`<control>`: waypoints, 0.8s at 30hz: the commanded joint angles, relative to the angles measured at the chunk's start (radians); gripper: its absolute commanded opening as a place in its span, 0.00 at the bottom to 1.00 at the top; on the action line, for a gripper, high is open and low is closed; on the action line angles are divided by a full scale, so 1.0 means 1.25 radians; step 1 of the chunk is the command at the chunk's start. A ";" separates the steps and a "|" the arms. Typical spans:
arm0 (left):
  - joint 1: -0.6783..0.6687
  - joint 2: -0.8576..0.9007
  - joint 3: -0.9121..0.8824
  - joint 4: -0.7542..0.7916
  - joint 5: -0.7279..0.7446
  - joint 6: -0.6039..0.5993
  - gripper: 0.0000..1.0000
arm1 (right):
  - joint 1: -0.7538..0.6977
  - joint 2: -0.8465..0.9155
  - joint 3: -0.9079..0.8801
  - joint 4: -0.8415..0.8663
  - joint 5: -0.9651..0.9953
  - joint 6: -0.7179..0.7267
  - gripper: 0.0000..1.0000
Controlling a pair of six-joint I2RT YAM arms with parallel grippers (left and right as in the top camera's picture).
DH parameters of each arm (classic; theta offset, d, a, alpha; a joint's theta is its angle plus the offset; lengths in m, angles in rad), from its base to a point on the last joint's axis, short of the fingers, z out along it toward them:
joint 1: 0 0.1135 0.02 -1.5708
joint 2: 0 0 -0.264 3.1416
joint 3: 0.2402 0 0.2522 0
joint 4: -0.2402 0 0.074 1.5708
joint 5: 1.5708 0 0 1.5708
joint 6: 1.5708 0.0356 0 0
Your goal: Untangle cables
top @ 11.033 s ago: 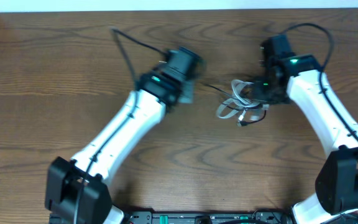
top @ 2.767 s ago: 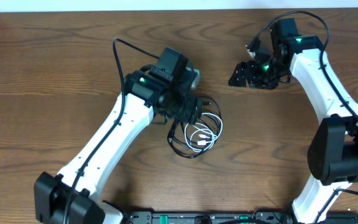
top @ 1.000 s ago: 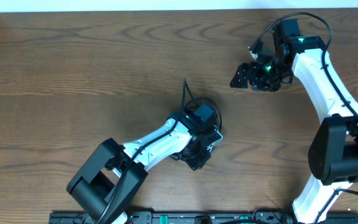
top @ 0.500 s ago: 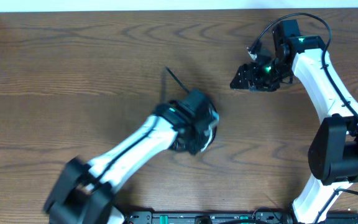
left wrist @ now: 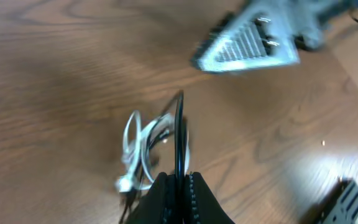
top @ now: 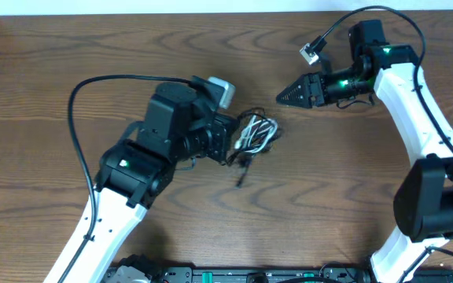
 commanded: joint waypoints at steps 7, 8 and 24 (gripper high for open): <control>0.071 -0.009 0.004 0.072 0.013 -0.113 0.07 | 0.009 -0.031 0.002 -0.011 0.098 0.137 0.64; 0.074 -0.009 0.004 0.085 0.012 -0.121 0.07 | 0.018 -0.031 0.002 -0.011 0.114 0.145 0.64; 0.075 -0.009 0.004 0.277 0.007 -0.311 0.07 | 0.176 -0.030 -0.105 0.229 0.292 0.421 0.56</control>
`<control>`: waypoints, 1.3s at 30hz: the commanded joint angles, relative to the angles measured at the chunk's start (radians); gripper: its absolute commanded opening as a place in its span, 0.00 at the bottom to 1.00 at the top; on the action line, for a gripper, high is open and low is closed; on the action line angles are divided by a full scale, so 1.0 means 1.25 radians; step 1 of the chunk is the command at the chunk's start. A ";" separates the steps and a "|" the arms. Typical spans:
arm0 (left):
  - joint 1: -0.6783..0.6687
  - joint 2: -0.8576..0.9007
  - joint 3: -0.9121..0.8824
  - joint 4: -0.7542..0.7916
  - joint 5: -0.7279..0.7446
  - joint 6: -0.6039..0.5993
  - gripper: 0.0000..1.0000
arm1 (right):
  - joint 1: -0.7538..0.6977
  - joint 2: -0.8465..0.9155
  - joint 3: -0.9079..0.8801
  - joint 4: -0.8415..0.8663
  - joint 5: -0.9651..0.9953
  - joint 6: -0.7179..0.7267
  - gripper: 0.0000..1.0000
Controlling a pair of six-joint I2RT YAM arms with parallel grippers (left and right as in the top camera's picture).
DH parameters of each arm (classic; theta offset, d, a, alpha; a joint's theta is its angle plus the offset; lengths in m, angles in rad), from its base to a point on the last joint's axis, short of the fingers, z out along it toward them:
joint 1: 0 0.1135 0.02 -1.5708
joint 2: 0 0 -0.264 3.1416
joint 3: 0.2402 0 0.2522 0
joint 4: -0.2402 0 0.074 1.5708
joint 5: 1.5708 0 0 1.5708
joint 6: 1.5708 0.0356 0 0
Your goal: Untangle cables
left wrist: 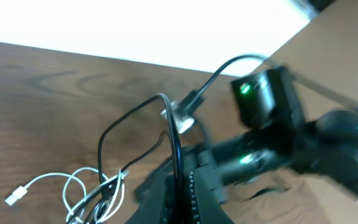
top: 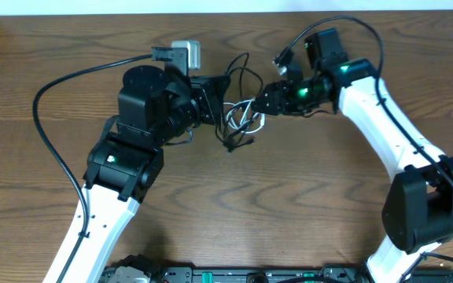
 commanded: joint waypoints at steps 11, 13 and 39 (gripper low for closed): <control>0.003 -0.009 0.004 0.028 0.004 -0.163 0.07 | 0.084 -0.011 -0.071 0.198 0.171 0.211 0.36; 0.003 -0.009 0.004 0.027 0.004 -0.163 0.08 | 0.093 -0.011 -0.075 0.197 0.194 0.211 0.34; 0.003 0.011 0.004 -0.094 -0.008 -0.127 0.07 | 0.123 0.039 -0.085 0.264 0.226 0.242 0.28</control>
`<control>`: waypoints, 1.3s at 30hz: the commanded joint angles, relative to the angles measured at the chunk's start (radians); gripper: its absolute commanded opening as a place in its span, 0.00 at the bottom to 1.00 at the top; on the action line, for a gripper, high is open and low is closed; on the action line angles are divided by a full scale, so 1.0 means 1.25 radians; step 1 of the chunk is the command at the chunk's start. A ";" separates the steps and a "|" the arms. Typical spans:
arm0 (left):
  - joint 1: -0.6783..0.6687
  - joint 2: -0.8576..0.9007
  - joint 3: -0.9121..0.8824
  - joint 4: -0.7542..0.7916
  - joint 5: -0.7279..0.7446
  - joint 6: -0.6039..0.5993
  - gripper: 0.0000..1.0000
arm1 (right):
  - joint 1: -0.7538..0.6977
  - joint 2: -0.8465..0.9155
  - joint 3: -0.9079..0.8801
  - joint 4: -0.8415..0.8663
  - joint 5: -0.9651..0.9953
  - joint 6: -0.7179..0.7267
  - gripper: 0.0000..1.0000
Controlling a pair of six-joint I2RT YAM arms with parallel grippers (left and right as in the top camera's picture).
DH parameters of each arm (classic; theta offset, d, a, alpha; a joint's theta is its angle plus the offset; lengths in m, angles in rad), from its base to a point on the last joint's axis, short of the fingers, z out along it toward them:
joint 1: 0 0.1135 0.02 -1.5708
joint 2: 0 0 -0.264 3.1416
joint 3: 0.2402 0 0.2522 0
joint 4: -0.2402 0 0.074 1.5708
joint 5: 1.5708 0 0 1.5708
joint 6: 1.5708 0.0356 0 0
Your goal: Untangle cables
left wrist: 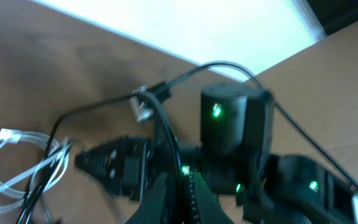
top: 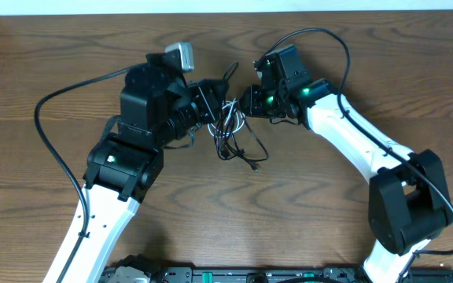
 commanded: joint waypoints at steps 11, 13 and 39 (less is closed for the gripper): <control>0.003 0.192 0.003 -0.196 0.017 0.170 0.08 | -0.179 -0.019 -0.005 -0.101 -0.132 -0.068 0.25; 0.003 0.224 0.003 -0.193 0.036 0.190 0.08 | -0.223 -0.033 -0.005 -0.139 -0.131 -0.096 0.25; -0.007 0.520 0.003 -0.125 -0.202 0.407 0.60 | -0.328 -0.060 -0.005 -0.253 -0.104 -0.214 0.42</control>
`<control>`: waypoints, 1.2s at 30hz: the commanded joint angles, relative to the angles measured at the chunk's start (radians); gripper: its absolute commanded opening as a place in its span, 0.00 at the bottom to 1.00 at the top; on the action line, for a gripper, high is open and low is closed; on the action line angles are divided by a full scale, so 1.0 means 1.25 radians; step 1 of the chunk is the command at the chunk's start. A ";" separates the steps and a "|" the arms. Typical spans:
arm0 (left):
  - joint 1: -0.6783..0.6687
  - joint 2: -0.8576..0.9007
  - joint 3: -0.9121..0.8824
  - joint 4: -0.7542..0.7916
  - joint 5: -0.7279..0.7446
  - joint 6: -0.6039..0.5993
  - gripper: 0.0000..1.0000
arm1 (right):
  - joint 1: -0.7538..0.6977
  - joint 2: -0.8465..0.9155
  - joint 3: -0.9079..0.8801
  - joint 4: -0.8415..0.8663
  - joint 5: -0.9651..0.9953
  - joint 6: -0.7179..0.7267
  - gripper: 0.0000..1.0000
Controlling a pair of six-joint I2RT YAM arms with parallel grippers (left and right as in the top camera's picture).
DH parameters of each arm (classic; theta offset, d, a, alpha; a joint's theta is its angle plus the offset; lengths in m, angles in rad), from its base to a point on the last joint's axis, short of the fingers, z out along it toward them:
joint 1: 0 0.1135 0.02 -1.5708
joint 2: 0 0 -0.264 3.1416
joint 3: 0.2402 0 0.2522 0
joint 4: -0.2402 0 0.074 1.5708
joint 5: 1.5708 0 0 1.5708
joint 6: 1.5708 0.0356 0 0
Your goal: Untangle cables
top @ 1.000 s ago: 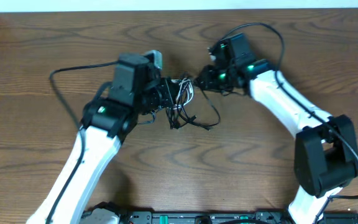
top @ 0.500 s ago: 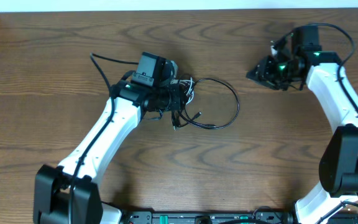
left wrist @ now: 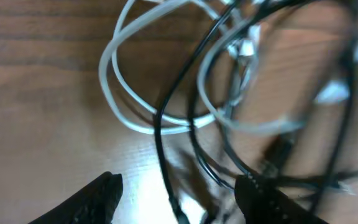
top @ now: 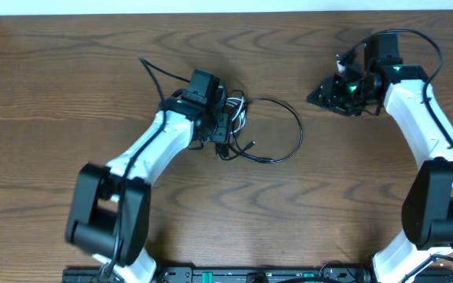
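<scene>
The tangle lies on the wooden table: a white cable (top: 238, 110) coiled in loops with a black cable (top: 296, 134) that swings out in a wide loop to the right. In the left wrist view the white cable (left wrist: 120, 81) and the black cable (left wrist: 160, 124) cross close below the camera. My left gripper (top: 220, 135) sits low over the tangle's left side, open, its fingers (left wrist: 101, 193) wide apart with the black cable running between them. My right gripper (top: 314, 97) hovers to the right of the loop, apart from the cables, its tips together.
The table's far edge (top: 226, 11) runs along the top, with white beyond it. A dark rail (top: 234, 275) lies at the front edge between the arm bases. The left arm's own lead (top: 152, 69) trails behind its wrist.
My left gripper, then shut on the black cable and held up, is now open and low over the tangle. The black cable lies spread in a wide loop. My right gripper has drawn back to the right.
First my left gripper was shut on the black cable beside the tangle, the right gripper off to the right. Then both grippers were together at the tangle near the table's far side. Now the cables lie looser, the left gripper open, the right one away.
</scene>
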 commanded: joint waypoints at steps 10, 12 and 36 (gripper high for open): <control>-0.001 -0.030 0.005 0.032 -0.028 0.007 0.08 | 0.043 -0.017 -0.004 0.004 -0.057 -0.073 0.42; -0.001 -0.090 0.005 0.032 0.014 -0.016 0.07 | 0.060 -0.017 -0.004 0.013 -0.083 -0.078 0.43; -0.001 -0.351 0.005 0.029 0.136 -0.018 0.08 | 0.109 -0.017 -0.004 0.204 -0.514 -0.086 0.52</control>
